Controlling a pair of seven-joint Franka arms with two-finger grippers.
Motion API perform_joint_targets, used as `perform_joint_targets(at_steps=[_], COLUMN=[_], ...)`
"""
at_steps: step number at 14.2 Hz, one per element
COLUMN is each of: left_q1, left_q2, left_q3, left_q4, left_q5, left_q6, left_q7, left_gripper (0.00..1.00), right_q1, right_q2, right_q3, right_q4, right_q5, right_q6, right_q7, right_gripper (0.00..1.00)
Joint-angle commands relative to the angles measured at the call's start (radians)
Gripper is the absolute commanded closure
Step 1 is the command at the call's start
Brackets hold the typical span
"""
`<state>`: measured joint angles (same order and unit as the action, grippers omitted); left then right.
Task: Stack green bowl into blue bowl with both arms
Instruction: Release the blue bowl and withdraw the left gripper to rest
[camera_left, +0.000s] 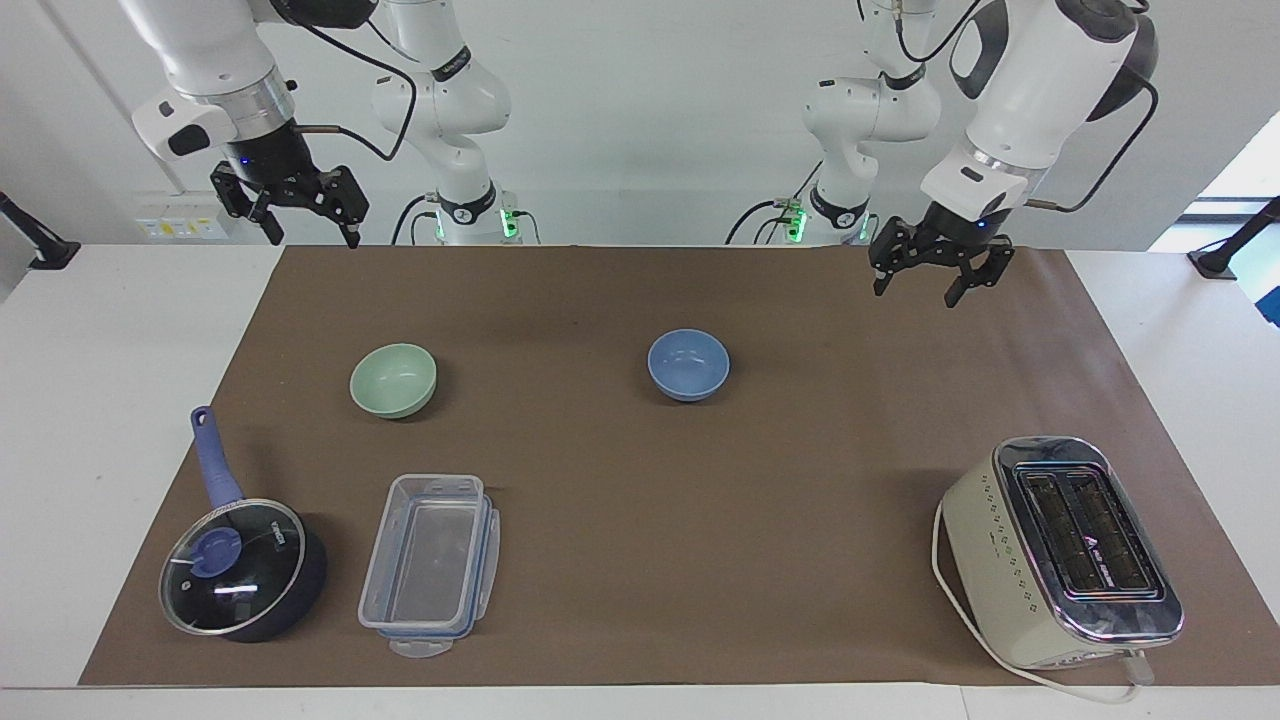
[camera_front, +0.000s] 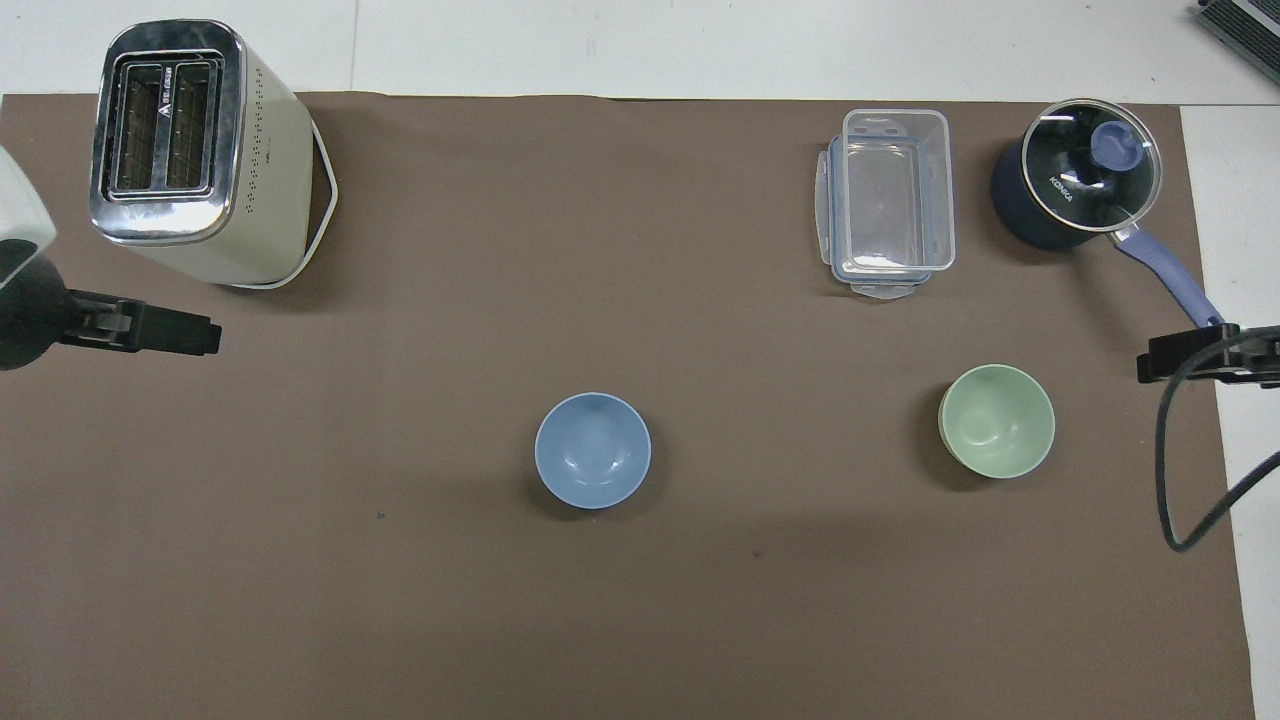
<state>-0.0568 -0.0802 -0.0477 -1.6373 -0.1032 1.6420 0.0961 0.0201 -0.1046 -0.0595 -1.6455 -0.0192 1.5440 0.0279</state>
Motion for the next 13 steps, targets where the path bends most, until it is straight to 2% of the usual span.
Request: perform_joint_targets(at_steps=[1,4,13], left_q1=[0.040,0.038,0.023], left_q2=[0.079,0.112,0.089], left_q3=[-0.012,-0.012,-0.014], left_q4=[0.132,0.178,0.148], left_q5=[0.019,0.069,0.073], left_q6=[-0.100,-0.119,-0.125], left_q7=[0.019,0.051,0.074], left_gripper=[0.00,0.00,0.00], right_q1=[-0.008,-0.008,0.000], right_q2=[-0.006,-0.006,-0.009], right_q3=[0.004,0.004,0.006], right_q4=[-0.005,-0.005,-0.010], right_q5=[0.007,0.007,-0.010], right_q6=[0.007,0.007,-0.001], right_q7=[-0.005,-0.005,-0.019], right_gripper=[0.00,0.00,0.00])
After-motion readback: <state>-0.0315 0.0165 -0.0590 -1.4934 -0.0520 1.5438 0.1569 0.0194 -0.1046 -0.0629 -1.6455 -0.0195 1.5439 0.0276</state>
